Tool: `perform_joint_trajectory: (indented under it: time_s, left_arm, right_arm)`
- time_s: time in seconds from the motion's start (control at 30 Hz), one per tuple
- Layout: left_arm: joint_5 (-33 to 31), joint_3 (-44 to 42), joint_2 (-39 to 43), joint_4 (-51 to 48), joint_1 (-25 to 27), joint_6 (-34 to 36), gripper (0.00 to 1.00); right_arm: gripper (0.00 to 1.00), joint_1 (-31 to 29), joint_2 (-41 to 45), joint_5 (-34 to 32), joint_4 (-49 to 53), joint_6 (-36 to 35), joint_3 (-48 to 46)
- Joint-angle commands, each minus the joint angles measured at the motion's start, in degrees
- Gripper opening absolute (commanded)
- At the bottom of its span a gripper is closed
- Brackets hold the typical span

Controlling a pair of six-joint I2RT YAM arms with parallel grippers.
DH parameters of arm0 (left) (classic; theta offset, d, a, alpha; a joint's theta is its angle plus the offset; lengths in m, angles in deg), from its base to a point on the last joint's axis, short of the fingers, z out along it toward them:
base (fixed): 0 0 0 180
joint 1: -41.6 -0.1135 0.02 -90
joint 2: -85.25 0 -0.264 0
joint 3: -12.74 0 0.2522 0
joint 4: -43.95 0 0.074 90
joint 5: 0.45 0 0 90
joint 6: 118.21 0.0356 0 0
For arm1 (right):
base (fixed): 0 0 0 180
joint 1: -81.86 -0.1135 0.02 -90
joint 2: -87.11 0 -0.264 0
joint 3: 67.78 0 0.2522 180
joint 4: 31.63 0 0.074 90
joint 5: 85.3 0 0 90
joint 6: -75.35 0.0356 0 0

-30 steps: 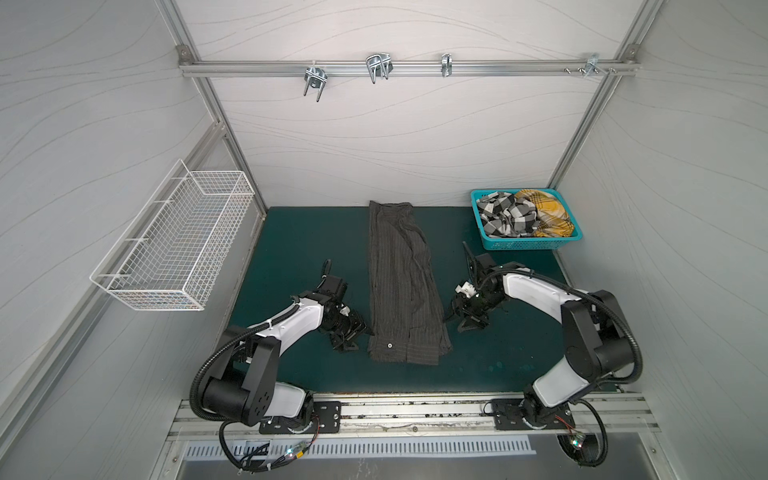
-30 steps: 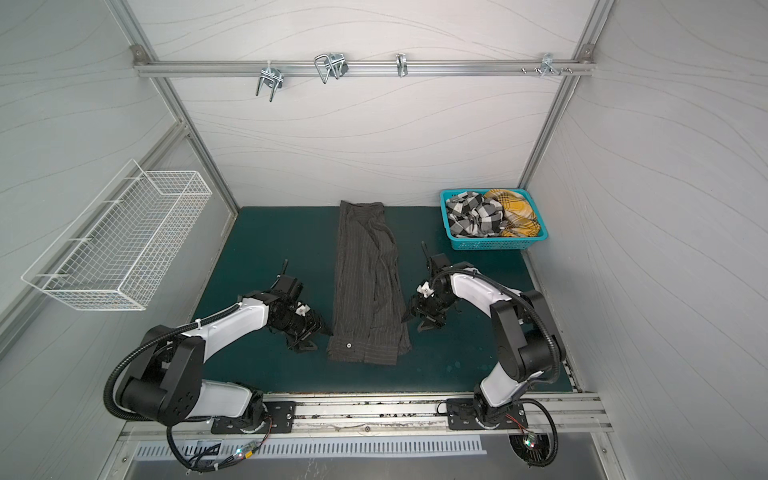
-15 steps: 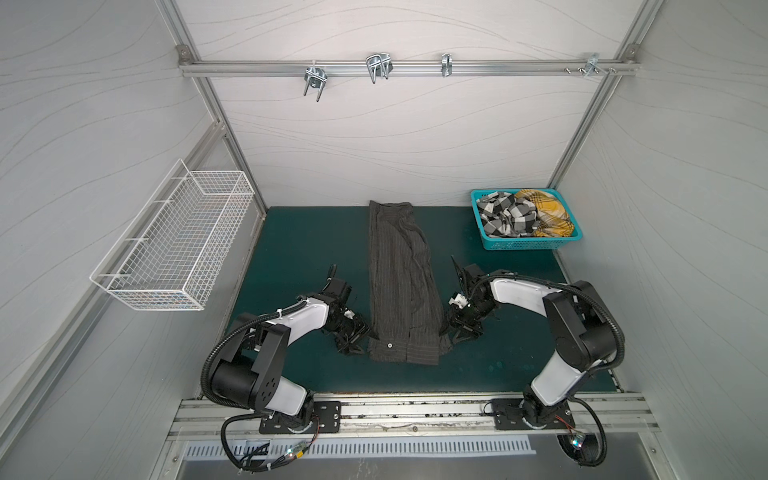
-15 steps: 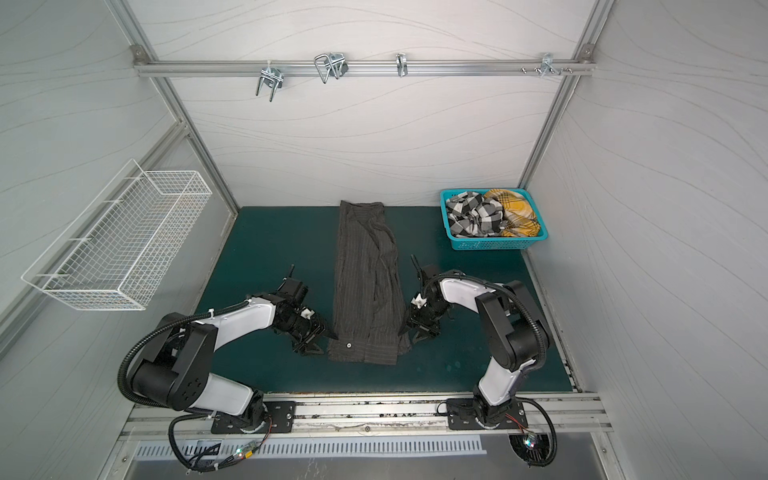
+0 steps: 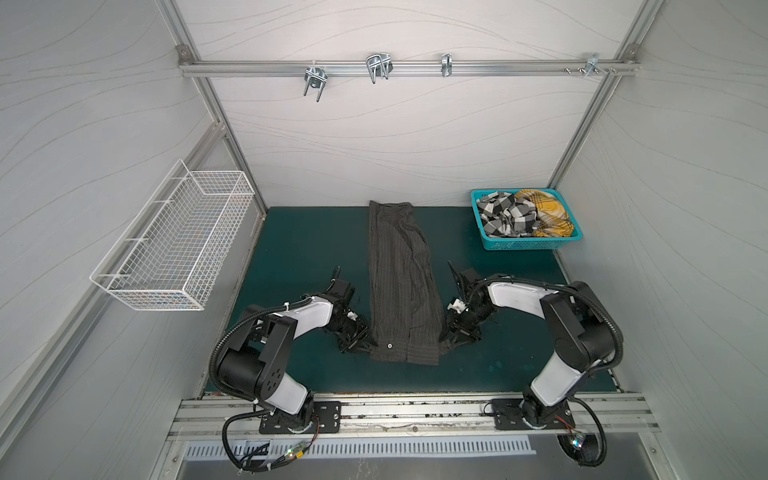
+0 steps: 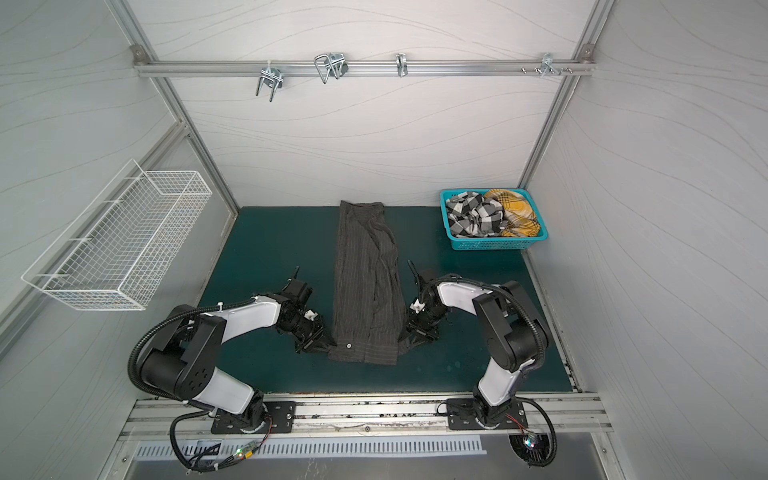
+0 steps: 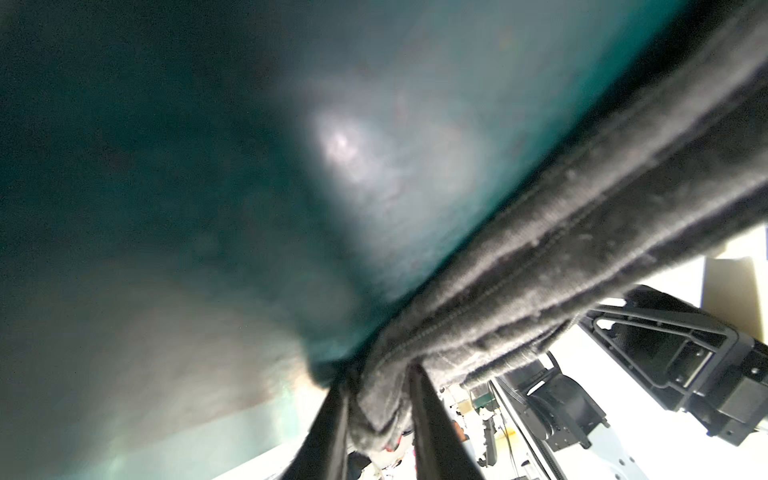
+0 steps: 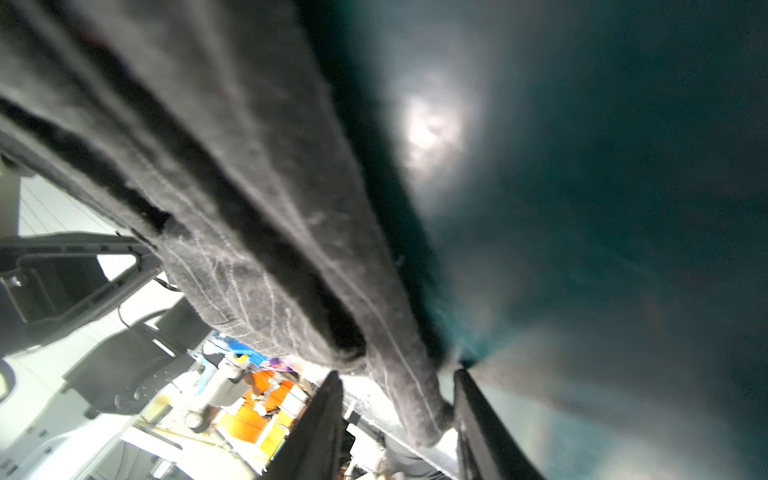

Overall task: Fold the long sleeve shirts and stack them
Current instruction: 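Grasp both long edges of the narrowed shirt with both grippers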

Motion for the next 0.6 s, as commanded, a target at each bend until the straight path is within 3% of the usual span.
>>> perform_joint_trajectory:
  time_s: [0.0,0.3,0.57]
  left_arm:
    - [-2.48,-0.11,-3.7,3.42,0.39,0.39,0.22]
    - [-2.12,0.45,-3.63,2.81,0.44,1.54,0.0]
    - [-4.39,-3.29,8.8,-6.76,0.4,3.76,0.0]
  right_arm:
    - [0.34,-0.26,-1.65,0.17,-1.42,0.32,0.67]
    - [0.0,-4.48,0.99,-1.78,-0.04,0.4,1.51]
    - [0.0,-7.43,13.56,-5.32,4.51,6.66,-2.77]
